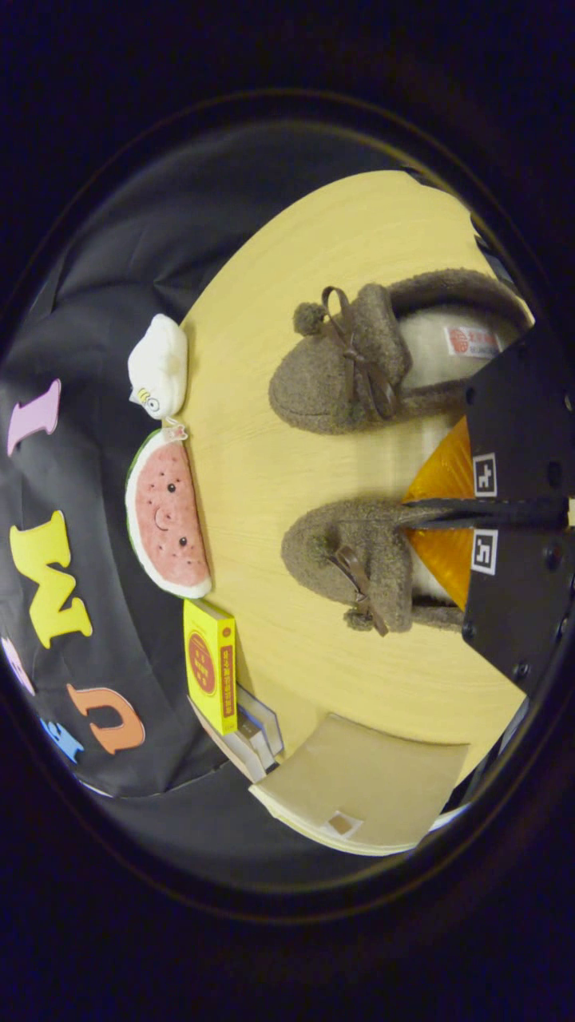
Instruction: Open the storage box then place both shoes into the box .Put the left shoe in first, then the right shoe, with the right side of both shoes facing outward in a uniform manner.
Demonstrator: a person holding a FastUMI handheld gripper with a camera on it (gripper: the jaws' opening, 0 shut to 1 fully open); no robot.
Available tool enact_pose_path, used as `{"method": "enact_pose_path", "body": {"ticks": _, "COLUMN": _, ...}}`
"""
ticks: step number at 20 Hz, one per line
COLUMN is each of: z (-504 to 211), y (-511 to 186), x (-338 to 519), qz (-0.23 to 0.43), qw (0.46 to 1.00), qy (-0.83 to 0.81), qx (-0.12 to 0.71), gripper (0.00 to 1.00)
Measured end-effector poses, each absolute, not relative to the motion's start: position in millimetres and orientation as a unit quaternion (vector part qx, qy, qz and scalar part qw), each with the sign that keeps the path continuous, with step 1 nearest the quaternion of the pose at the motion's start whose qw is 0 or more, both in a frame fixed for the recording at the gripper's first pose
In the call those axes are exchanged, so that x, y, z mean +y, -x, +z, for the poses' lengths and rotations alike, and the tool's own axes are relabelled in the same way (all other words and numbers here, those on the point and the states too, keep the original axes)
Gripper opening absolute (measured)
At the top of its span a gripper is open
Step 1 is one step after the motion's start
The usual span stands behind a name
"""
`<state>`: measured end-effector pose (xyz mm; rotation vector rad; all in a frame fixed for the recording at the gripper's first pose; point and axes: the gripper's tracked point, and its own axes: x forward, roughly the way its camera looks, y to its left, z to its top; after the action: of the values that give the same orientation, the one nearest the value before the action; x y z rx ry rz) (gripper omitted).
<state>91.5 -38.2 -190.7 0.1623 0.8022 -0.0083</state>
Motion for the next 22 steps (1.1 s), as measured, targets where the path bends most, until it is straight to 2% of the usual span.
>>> {"method": "enact_pose_path", "body": {"ticks": 5, "z": -181.6, "y": -79.0, "x": -24.6, "qz": -0.007, "qw": 0.915, "qy": -0.123, "qx": 0.385, "gripper": 0.00}}
{"method": "enact_pose_path", "body": {"ticks": 11, "z": -134.2, "y": -73.9, "x": 16.6, "qz": 0.008, "qw": 0.927, "qy": -0.148, "qx": 0.345, "gripper": 0.00}}
{"method": "enact_pose_path", "body": {"ticks": 22, "z": 36.5, "y": -75.7, "x": 210.0, "qz": 0.117, "qw": 0.945, "qy": -0.174, "qx": 0.250, "gripper": 0.00}}
